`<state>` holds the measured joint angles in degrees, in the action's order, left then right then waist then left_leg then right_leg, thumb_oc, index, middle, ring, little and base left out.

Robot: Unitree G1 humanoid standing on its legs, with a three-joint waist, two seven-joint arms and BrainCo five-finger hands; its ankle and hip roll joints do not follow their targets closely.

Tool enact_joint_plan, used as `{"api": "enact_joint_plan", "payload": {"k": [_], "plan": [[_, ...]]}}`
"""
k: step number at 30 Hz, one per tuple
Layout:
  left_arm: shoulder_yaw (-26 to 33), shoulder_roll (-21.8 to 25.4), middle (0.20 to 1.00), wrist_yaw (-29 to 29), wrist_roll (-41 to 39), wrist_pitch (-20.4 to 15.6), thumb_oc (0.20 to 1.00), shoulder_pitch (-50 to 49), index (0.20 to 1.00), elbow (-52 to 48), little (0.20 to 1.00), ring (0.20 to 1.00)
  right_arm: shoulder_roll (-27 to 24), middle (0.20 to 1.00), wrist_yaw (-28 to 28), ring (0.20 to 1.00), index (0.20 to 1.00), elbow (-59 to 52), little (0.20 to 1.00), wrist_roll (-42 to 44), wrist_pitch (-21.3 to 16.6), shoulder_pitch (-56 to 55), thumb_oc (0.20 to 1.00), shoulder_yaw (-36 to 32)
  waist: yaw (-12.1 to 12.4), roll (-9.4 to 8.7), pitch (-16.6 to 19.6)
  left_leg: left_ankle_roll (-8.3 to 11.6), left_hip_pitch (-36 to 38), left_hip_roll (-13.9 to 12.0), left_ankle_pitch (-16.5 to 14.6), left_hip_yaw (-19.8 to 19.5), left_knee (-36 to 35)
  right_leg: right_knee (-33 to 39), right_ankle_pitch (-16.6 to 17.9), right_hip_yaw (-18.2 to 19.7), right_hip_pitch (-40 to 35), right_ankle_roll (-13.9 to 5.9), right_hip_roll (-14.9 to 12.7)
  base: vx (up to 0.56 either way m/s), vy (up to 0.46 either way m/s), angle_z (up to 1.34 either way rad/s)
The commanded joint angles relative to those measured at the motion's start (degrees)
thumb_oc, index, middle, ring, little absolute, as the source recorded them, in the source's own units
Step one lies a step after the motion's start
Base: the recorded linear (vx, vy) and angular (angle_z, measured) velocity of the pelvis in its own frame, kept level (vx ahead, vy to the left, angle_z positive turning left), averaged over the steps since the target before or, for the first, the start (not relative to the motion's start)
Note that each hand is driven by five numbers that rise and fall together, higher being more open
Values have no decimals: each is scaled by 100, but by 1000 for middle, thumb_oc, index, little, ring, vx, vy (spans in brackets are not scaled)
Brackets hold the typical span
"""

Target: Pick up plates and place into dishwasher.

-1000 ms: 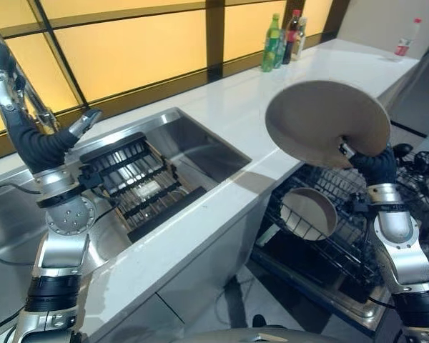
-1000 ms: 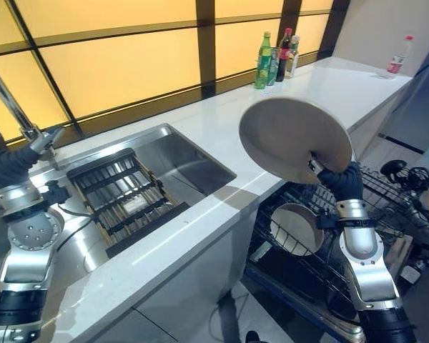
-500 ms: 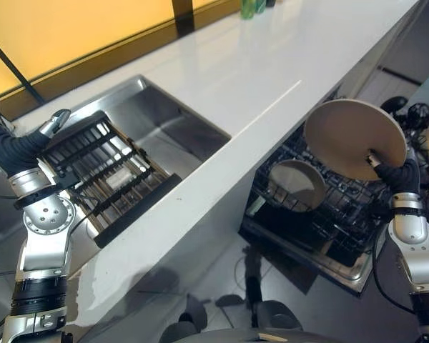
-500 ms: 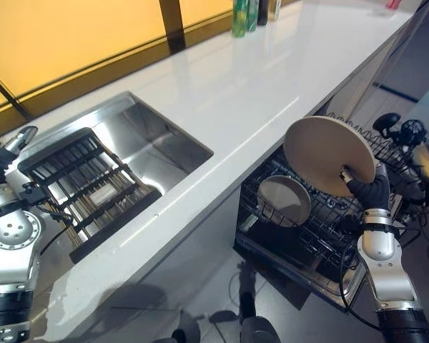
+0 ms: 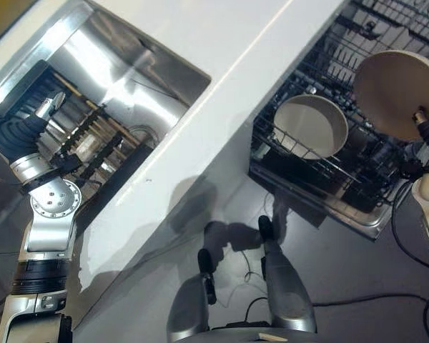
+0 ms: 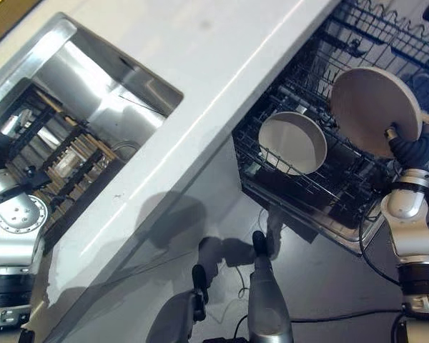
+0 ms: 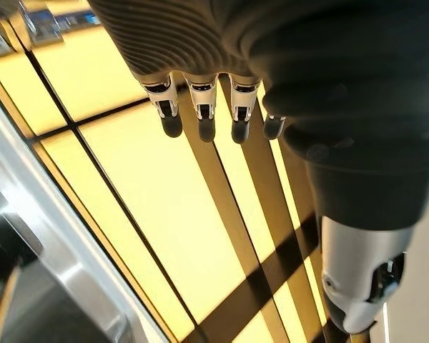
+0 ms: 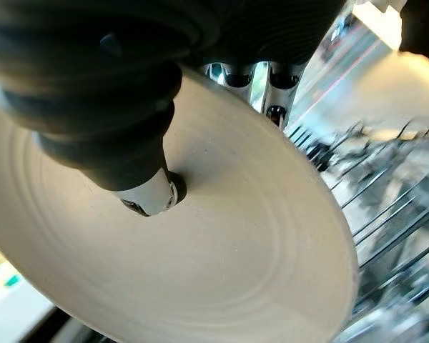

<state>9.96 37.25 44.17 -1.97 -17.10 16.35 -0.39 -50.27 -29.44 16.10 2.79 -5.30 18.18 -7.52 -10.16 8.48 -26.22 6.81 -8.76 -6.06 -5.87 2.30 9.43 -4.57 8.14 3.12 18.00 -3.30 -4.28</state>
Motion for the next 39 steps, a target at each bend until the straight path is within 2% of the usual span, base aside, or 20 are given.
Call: {"api": "enact_joint_plan", "payload": {"k": [1,5,12,19,28,34,39], "plan": [[-191,203,1000,272,-28,-192,1000,220,1000,223,1000,1000,-567,200,-346,200,200,-135,200,-239,-349,353,200,-69,-91,-26,409,83,-467,-318,342,-175,305,-1131,-1150,176,316,-213,-200,14,7,-12],[-290,193,1000,353,-11,-202,1000,294,1000,278,1000,1000,-786,200,-304,200,200,45,200,-515,-299,527,200,22,-123,34,359,107,-605,-316,336,-177,394,-1246,-1210,184,468,-162,-179,17,0,-9],[-467,345,1000,508,-53,3,1000,577,1000,272,1000,1000,-1120,200,190,200,200,404,200,-737,-339,1021,200,579,-122,138,153,115,-949,-283,397,-210,503,-1459,-1270,187,814,-96,-163,-4,-14,1],[-493,468,1000,689,-42,44,1000,752,1000,316,1000,1000,-1286,200,564,200,200,681,200,-842,-362,1549,200,1081,-57,227,-83,118,-1248,-252,510,-219,485,-1690,-1314,161,1166,-89,-177,-15,-46,2],[-687,602,1000,778,-30,90,1000,926,1000,271,1000,1000,-1217,200,1167,200,200,919,200,-916,-248,2104,200,1811,13,301,-302,107,-1561,-227,632,-266,468,-1947,-1363,91,1564,-52,-168,-34,-55,2],[-759,652,1000,751,-54,20,1000,1022,1000,325,1000,1000,-1090,200,1565,200,200,1532,200,-836,-274,2288,200,2306,41,367,-284,112,-1557,-235,624,-257,468,-1989,-1381,71,1610,-28,-214,-5,-7,1],[-823,702,1000,700,-158,38,1000,1143,1000,390,1000,1000,-978,200,1682,200,200,1778,200,-779,-281,2335,200,2456,11,409,-247,111,-1522,-246,608,-223,471,-1993,-1378,92,1604,-31,-242,0,0,0]]}}
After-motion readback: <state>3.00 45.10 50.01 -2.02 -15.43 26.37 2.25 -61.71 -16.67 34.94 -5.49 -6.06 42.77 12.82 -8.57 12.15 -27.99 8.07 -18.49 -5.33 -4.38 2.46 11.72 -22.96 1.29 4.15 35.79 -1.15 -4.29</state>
